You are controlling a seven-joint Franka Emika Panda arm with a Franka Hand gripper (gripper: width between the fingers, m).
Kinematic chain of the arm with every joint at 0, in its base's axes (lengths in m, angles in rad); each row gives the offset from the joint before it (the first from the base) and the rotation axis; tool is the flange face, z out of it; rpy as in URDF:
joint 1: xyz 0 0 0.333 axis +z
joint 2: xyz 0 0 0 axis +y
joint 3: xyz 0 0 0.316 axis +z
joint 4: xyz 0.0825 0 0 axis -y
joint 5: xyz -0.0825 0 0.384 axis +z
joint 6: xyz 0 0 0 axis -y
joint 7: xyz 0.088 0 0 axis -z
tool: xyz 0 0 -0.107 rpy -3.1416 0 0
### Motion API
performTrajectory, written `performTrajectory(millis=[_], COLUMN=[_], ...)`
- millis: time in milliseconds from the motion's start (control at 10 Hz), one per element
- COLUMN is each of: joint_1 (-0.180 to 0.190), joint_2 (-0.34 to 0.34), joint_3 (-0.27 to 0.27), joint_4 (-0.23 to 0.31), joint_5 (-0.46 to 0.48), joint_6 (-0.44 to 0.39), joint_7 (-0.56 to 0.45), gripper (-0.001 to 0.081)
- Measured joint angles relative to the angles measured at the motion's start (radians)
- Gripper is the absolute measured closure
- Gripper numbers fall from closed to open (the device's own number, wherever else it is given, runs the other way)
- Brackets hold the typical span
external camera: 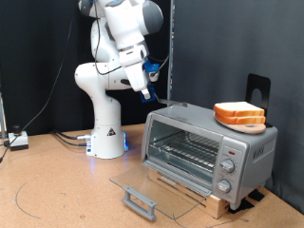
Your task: Make a piece of toast with the oven
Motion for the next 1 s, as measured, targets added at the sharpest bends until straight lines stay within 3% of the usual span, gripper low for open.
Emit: performTrajectory(millis=[1000], joint_1=[0.038], joint_2=[0.153], joint_3=[0.137], joint_4=[0.043], joint_5=[0.149], joint_6=[0.138], joint_7=[0.018], gripper=[0.0381])
